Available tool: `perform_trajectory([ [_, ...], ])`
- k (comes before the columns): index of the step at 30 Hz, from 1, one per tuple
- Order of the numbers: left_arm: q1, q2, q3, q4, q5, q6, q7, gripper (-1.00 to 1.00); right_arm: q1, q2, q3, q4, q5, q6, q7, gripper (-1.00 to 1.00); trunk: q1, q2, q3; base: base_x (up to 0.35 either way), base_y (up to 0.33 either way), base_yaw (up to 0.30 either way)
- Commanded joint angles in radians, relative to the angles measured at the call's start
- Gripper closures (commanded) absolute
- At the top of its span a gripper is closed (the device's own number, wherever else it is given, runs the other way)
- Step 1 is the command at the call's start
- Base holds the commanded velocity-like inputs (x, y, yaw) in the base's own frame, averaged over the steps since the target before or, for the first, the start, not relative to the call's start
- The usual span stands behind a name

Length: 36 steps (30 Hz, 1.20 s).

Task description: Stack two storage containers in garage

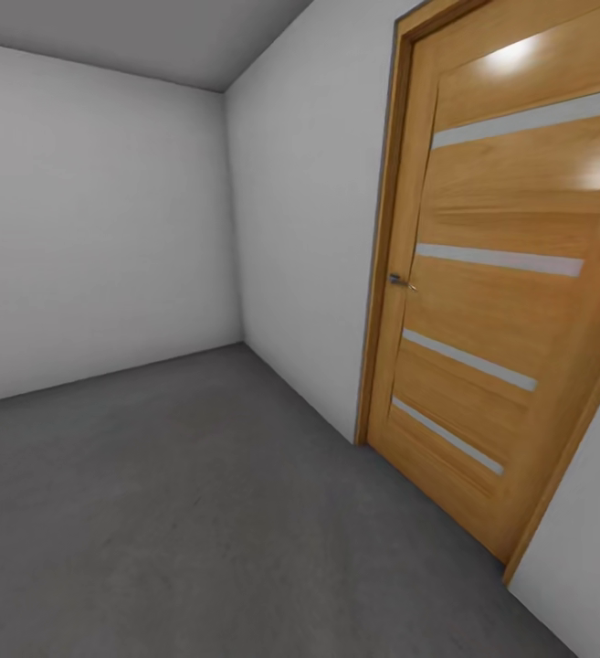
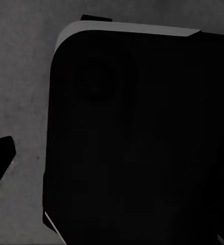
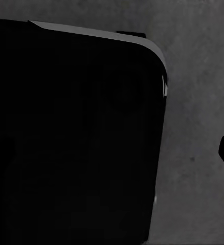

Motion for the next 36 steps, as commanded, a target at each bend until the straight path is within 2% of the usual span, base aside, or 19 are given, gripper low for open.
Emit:
perform_trajectory([
  [1,0.000,0.000,0.005,0.000,0.007,-0.003,0.000,-1.00,0.000,0.000,0.004,0.000,0.003,-0.003,0.000,-1.00,0.001,0.000,-0.001,0.299,0.228,-0.266],
  [36,0.000,0.000,0.005,0.000,0.007,-0.005,0.000,-1.00,0.000,-0.001,0.003,0.000,0.003,-0.003,-0.002,-1.00,0.001,0.000,-0.001,0.299,0.228,-0.283],
])
